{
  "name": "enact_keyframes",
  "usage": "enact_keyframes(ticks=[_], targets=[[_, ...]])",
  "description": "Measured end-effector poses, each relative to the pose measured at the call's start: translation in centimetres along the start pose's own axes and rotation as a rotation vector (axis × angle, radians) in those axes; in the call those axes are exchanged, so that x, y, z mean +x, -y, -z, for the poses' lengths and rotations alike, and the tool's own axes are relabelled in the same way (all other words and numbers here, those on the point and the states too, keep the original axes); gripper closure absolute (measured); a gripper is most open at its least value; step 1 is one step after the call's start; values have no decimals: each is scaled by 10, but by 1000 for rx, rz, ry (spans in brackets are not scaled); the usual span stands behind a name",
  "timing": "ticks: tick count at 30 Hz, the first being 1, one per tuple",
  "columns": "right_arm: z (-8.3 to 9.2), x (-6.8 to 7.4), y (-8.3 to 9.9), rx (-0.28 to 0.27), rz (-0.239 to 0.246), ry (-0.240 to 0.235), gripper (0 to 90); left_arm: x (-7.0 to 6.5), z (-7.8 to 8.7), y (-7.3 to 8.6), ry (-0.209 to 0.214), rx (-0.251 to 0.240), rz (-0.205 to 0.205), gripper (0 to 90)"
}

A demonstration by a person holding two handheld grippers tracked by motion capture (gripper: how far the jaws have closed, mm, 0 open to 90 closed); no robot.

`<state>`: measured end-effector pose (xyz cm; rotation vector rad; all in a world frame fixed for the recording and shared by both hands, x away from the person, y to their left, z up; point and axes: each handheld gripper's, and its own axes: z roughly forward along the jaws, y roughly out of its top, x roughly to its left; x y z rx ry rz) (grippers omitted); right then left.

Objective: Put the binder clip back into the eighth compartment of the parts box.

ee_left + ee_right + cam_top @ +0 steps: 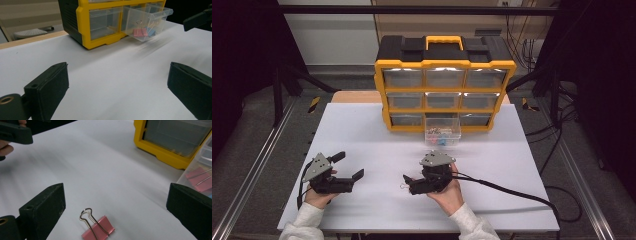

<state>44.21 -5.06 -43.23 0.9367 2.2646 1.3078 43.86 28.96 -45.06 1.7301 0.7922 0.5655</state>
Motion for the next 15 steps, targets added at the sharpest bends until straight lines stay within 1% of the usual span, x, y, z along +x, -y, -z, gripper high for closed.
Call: enact_keyframes(ticks=[3,5,8,13,15], targets=[[-5,4,3,26,17,-4,43,0,0,0,1,-1,-1,31],[-9,6,6,36,10,-17,57,0,0,0,0,-2,-1,31],[-13,8,10,63,9,-24,83,0,1,0,0,-3,0,31],[-20,12,16,98,17,-18,131,0,0,0,0,2,-1,31],[-23,13,18,127,25,-14,148,0,1,0,1,2,-2,31]])
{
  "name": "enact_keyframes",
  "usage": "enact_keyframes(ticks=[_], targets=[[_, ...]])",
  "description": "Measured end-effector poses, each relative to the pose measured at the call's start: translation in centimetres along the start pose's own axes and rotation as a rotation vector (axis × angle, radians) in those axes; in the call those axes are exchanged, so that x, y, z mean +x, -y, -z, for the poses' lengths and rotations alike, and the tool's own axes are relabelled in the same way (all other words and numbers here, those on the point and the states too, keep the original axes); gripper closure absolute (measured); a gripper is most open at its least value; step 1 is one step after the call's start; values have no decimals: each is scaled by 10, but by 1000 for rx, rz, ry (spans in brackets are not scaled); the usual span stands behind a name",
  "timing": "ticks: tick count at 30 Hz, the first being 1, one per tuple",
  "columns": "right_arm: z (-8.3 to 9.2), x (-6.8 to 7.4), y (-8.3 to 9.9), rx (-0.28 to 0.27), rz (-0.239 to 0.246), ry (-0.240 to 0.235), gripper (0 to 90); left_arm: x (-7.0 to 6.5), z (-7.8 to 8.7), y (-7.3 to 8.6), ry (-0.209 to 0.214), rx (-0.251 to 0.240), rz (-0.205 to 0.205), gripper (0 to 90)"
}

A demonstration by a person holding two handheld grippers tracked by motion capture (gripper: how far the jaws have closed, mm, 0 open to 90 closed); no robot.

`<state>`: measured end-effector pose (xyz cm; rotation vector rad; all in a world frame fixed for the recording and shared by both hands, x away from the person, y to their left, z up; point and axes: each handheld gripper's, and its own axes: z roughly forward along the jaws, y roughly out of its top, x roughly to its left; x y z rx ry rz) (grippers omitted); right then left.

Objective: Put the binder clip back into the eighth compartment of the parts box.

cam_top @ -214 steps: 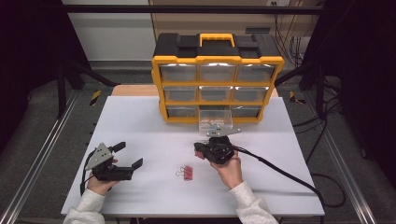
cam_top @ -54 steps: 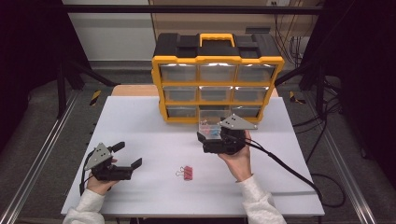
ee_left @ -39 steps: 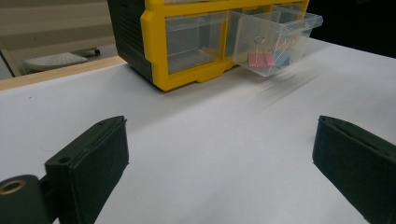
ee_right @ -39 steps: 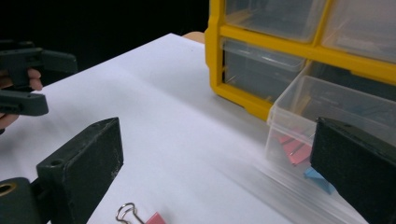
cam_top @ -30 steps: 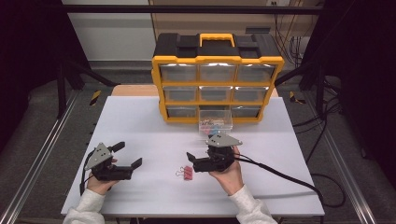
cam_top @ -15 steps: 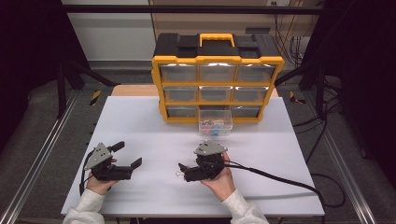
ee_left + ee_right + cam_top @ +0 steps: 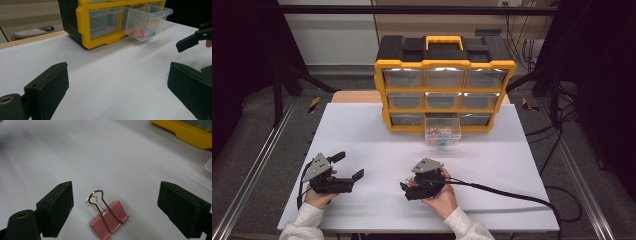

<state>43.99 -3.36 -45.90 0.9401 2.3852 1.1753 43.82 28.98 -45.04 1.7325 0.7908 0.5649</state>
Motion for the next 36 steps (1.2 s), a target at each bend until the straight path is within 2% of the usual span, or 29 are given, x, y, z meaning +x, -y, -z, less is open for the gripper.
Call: enact_keyframes(ticks=[7,10,14,17,24,29,36], targets=[[-5,2,3,34,18,-7,289,0,0,0,0,-1,1,31],[-6,3,5,38,20,-14,336,0,0,0,0,3,-1,31],[-7,4,5,46,26,-28,447,0,-1,1,-1,3,0,31],[-7,4,5,52,37,-24,493,0,-1,1,-1,2,0,31],[-8,5,6,54,53,-49,621,0,-1,1,0,3,0,31],[-5,4,4,48,69,-52,701,0,-1,1,-1,4,0,31],[-2,3,2,46,77,-31,740,0,-1,1,0,3,0,31]])
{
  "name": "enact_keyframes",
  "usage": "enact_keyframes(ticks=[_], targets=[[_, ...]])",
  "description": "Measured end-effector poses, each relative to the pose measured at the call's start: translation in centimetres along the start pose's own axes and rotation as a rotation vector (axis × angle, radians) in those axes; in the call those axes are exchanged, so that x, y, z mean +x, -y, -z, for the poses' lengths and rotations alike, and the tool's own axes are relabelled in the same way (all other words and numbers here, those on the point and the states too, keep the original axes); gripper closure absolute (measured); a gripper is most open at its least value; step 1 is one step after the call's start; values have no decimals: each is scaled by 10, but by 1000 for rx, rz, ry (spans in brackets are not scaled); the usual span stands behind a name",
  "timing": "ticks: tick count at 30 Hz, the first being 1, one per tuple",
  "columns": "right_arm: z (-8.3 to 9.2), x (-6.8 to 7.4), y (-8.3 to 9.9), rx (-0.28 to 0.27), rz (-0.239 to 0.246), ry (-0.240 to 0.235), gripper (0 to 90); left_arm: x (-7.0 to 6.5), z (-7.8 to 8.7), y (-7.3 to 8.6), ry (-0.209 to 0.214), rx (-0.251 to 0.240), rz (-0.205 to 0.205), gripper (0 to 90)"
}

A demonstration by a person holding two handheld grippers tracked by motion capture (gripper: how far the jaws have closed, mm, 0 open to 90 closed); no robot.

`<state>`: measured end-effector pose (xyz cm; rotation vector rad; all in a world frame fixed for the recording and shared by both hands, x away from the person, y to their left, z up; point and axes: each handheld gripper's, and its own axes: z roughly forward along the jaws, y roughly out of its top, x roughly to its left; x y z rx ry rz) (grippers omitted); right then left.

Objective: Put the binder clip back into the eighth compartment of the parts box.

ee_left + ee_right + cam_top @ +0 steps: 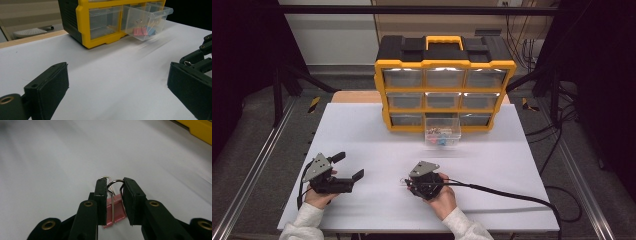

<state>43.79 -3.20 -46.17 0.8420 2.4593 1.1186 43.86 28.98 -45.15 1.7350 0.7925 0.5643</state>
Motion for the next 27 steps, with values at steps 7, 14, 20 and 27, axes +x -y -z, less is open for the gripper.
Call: enact_keyframes(ticks=[7,14,20,27], targets=[[2,-2,-2,7,-6,3,750,0,0,0,1,-2,2,31],[4,-4,-3,16,-11,13,762,0,0,0,1,-3,1,31],[7,-7,-4,23,-14,35,796,0,1,0,1,-3,1,31],[10,-10,-5,20,-9,71,871,0,1,0,1,-3,2,31]])
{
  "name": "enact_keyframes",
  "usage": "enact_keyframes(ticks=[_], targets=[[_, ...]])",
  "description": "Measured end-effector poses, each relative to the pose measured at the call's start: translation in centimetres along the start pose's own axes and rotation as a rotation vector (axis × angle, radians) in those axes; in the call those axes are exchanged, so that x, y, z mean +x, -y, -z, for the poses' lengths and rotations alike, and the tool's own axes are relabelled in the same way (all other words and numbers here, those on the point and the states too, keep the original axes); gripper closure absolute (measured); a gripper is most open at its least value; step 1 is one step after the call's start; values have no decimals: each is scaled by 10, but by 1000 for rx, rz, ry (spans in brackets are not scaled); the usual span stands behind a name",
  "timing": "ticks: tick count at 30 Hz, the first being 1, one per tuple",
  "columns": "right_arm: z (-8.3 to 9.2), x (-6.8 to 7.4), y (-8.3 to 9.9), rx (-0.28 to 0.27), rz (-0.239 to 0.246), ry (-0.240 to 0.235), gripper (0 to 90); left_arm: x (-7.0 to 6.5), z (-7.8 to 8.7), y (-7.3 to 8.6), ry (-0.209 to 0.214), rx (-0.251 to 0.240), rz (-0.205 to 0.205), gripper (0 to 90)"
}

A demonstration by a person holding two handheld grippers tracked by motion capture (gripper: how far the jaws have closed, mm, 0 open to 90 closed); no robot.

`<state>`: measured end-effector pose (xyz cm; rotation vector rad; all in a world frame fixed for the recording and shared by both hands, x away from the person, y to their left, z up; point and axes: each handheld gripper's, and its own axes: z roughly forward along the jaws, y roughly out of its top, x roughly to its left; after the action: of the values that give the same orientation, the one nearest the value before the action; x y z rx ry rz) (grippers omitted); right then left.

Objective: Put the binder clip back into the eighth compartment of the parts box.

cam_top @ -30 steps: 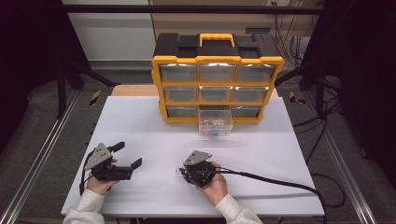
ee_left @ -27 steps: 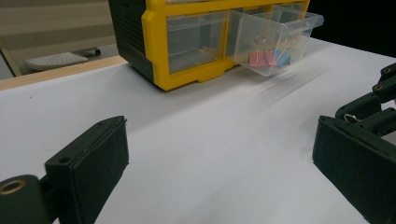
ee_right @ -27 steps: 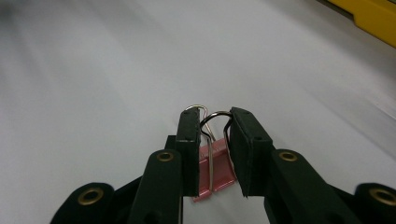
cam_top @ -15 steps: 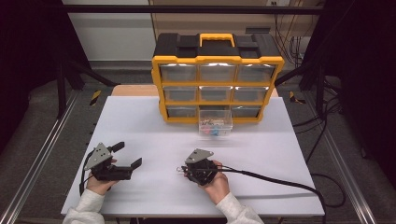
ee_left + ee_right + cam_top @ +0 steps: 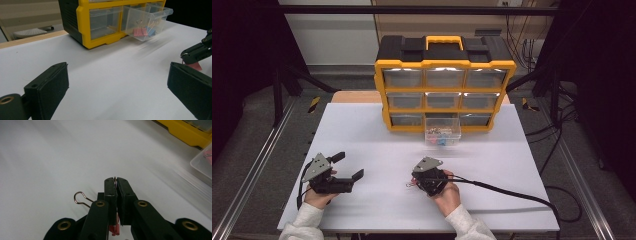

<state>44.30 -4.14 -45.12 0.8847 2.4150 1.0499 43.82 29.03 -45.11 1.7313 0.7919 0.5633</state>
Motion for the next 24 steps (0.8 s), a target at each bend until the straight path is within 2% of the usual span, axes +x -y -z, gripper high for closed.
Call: enact_keyframes(ticks=[3,7,13,24], targets=[[0,-2,1,-1,-5,7,888,0,0,0,0,-1,0,31],[1,-8,1,-3,-41,-15,892,0,0,0,-1,-1,0,31],[4,-11,1,-8,-44,-17,892,0,0,0,0,-2,0,31],[20,-18,-6,-59,-75,-21,892,0,1,0,-2,-4,1,31]])
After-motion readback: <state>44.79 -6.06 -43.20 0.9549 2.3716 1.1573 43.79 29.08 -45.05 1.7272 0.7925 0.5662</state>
